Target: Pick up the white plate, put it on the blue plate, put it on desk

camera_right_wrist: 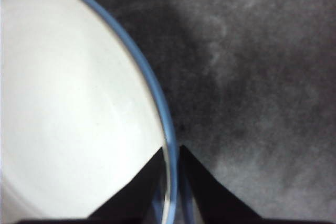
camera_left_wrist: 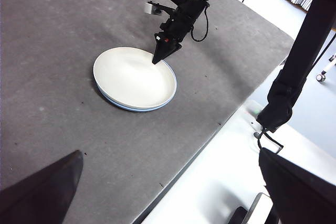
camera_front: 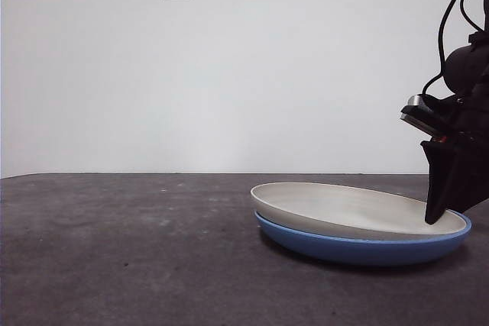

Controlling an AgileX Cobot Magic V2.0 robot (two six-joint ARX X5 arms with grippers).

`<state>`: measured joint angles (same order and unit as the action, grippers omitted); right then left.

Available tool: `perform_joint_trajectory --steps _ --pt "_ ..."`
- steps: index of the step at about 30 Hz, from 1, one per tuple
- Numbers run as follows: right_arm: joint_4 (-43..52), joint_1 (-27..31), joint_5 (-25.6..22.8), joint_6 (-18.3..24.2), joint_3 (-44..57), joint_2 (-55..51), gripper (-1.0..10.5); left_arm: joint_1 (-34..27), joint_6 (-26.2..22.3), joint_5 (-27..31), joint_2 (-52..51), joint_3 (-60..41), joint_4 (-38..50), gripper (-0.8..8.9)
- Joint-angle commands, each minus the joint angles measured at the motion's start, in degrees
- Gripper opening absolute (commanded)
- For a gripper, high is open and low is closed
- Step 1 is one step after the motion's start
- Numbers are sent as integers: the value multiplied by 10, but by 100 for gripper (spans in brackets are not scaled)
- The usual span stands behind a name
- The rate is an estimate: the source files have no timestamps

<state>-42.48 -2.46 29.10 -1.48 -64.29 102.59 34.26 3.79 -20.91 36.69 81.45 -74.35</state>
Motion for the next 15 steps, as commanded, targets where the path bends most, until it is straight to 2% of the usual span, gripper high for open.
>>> perform_joint_trajectory --steps 1,8,15 --pt "4 0 -7 2 -11 12 9 2 2 1 3 6 7 592" --pt "-16 -9 -5 -26 -45 11 9 2 1 1 3 6 7 592" --pt "-42 -73 -7 -58 -113 11 9 2 -17 1 3 6 7 592"
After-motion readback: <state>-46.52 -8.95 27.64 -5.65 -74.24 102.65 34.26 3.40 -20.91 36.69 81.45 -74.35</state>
